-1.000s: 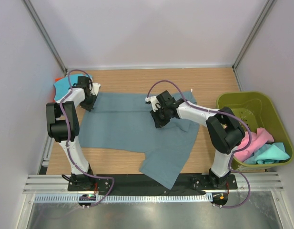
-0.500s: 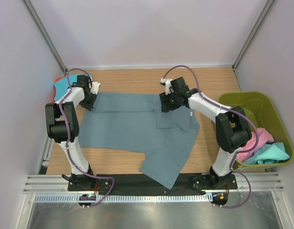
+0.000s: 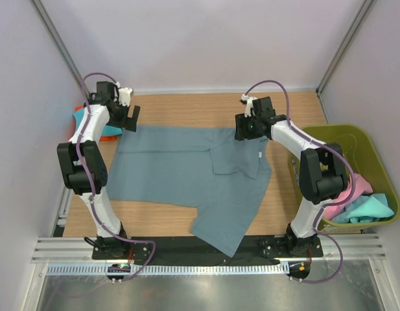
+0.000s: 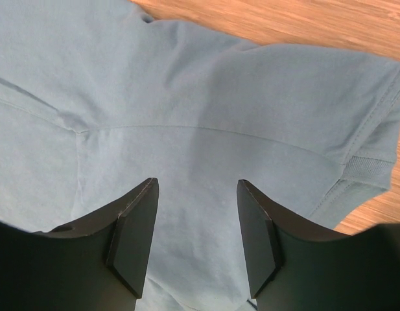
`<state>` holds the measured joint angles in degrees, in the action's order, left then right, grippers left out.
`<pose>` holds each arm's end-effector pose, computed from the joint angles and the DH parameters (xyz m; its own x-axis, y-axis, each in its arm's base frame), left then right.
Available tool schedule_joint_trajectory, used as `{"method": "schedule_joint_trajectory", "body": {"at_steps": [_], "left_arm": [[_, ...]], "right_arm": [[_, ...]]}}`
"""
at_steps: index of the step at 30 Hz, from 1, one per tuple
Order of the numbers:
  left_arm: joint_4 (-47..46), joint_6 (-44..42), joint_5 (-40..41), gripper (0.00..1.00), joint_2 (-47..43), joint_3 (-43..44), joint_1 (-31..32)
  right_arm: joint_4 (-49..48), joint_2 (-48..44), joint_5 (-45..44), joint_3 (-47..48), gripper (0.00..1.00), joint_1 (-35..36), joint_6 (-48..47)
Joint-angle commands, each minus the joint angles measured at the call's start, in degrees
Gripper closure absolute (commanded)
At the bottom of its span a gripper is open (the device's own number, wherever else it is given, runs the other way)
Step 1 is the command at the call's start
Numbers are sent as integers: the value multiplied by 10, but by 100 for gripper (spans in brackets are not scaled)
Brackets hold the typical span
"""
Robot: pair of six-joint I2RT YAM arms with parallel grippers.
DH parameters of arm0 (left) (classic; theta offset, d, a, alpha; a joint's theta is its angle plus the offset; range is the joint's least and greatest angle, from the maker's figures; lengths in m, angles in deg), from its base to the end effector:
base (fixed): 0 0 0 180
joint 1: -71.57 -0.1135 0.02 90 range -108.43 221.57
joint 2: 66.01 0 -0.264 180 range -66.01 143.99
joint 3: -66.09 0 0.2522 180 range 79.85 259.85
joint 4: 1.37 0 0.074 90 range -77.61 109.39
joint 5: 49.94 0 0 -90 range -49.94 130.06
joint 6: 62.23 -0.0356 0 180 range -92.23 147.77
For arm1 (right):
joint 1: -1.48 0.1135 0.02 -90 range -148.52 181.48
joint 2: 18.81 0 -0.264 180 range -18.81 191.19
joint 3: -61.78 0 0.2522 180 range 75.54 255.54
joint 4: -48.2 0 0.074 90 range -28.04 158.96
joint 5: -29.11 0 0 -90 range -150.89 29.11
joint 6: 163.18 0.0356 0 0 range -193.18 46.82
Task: Fold and stack the t-shirts
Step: Fold the tshirt
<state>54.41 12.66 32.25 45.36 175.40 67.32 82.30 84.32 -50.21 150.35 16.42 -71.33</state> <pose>0.4256 0.0268 0.2578 -0.8154 0.1984 -0.5439 0.2188 0.9754 0.0277 0.3810 0.1085 0.2254 -0.7370 -0.1638 -0.6557 -0.3480 0.9237 0.1604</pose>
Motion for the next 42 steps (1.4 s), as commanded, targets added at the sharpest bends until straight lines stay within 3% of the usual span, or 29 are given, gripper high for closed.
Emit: {"method": "schedule_joint_trajectory", "body": {"at_steps": [1, 8, 18, 29, 42], "left_arm": [[27, 17, -5, 0, -19, 21, -1], [39, 34, -69, 0, -6, 29, 10], [82, 65, -96, 0, 109, 81, 32], [95, 74, -78, 0, 214, 156, 37], [91, 78, 2, 1, 329, 303, 100]], "right_arm": [[-39, -2, 9, 3, 42, -7, 16], [-34, 22, 26, -10, 42, -14, 36], [-18, 67, -19, 12, 42, -23, 24], [-4, 153, -55, 85, 42, -58, 4], [-5, 247, -83, 199, 41, -87, -37]]}}
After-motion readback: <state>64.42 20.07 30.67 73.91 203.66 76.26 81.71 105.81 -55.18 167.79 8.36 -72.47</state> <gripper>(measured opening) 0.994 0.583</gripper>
